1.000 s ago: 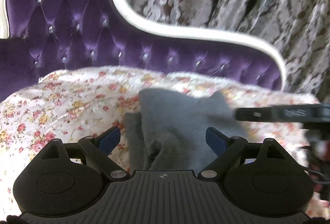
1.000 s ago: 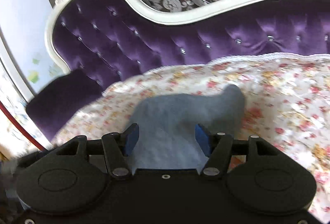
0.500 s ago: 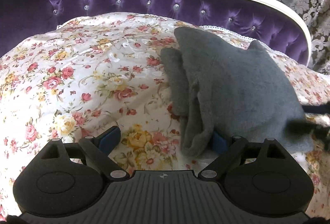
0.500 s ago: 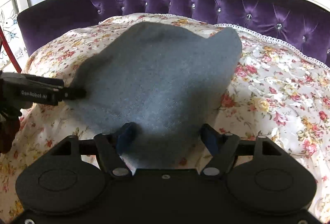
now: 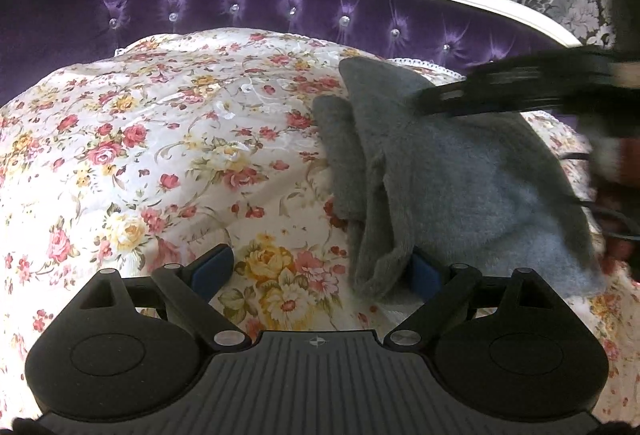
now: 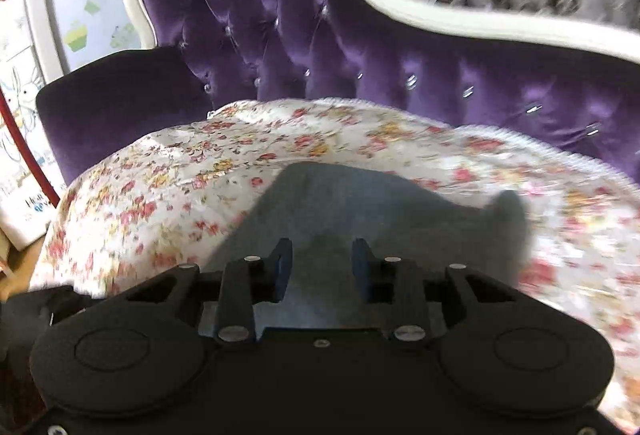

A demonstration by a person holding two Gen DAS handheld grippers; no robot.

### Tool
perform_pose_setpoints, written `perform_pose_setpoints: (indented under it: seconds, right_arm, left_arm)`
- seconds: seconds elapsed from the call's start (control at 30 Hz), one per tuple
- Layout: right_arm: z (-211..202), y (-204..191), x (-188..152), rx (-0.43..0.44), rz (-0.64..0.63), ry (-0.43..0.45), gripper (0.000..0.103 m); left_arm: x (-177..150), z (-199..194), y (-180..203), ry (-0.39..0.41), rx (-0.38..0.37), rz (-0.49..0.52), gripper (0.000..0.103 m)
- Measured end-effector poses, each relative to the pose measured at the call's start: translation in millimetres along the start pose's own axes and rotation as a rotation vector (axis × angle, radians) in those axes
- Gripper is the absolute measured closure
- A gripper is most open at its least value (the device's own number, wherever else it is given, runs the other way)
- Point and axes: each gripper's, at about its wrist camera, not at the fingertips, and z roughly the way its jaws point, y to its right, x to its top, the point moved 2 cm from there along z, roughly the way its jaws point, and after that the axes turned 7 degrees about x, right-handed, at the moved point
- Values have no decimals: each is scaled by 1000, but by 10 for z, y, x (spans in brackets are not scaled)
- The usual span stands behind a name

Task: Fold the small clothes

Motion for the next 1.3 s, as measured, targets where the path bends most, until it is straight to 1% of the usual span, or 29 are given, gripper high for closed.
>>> perform_pose_setpoints:
  seconds: [0.07, 0.1, 0.13, 0.17, 0.2, 0.23, 0.27, 0.33, 0.37, 0.4, 0.43, 0.47, 0.57, 0.63, 0.7, 0.8, 0.87, 0.93, 1.0, 1.03, 1.07, 1.1, 1.17, 1.23, 1.3]
  right_arm:
    - [309, -70, 16, 40, 8, -68, 60]
    - [430, -115, 13, 58, 13, -90, 57]
    - [519, -170, 15, 63, 3, -98, 55]
    - [566, -234, 20, 75, -18, -96, 54]
    - [588, -283, 37, 121, -26, -93, 54]
    - [611, -325, 45, 191, -16, -99, 54]
    - [609, -371, 46, 218, -22, -99, 54]
    - [486, -457, 36, 182, -86, -73, 54]
    - [383, -453, 33, 187, -95, -51, 55]
    - [262, -413, 28, 193, -88, -25, 53]
    - [123, -343, 30, 186, -78, 4, 49]
    - [-5, -265, 23, 166, -65, 35, 45]
    - [-407, 67, -74, 88, -8, 103, 39]
    - [-530, 269, -134, 47, 20, 102, 39]
    - [-547, 458, -206, 8, 46, 82, 38]
    - [-379, 685, -268, -11, 112, 46, 38]
    - [-232, 757, -281, -35, 116, 20, 33]
    - [-95, 840, -275, -39, 137, 10, 29]
    - [-67, 895, -227, -41, 166, 34, 28]
    - [-115, 907, -206, -46, 176, 61, 27]
    - [-193, 917, -203, -43, 186, 85, 26]
    - [-263, 922, -215, -33, 195, 103, 23]
    - [-401, 943, -262, -1, 207, 125, 10]
    - [-530, 969, -341, 17, 215, 124, 9]
    - [-622, 1018, -444, 39, 242, 118, 8]
  left_arm:
    - [-10, -18, -5, -3, -2, -4, 12]
    - [-16, -28, -7, -5, -3, -7, 12]
    - [-23, -40, -7, -7, -4, -10, 12]
    - [-26, -50, -10, -10, -6, -12, 12]
    - [-29, -60, -10, -13, -8, -12, 12]
    - [-30, -72, -11, -17, -11, -12, 12]
    - [-30, -87, -17, -24, -16, -14, 12]
    - [-28, -126, -55, -38, -40, -37, 12]
    - [-24, -149, -84, -49, -52, -53, 12]
    - [-25, -178, -107, -51, -59, -62, 12]
    - [-20, -221, -124, -44, -65, -67, 12]
    - [-10, -270, -140, -32, -67, -66, 12]
    - [37, -402, -156, 5, -72, -60, 12]
    - [78, -454, -142, 20, -89, -66, 12]
    - [107, -474, -101, 31, -113, -70, 12]
    - [110, -453, 1, 29, -154, -56, 12]
    - [86, -444, 86, 28, -178, -30, 12]
    - [55, -453, 154, 34, -189, -10, 11]
    - [23, -471, 182, 42, -202, 7, 10]
    - [17, -477, 191, 44, -204, 14, 4]
    - [18, -480, 194, 48, -205, 19, 1]
    - [25, -484, 190, 54, -205, 24, 1]
    - [66, -474, 173, 55, -199, 22, 1]
    - [134, -429, 138, 41, -216, -5, 1]
    - [193, -348, 110, 3, -256, -46, 1]
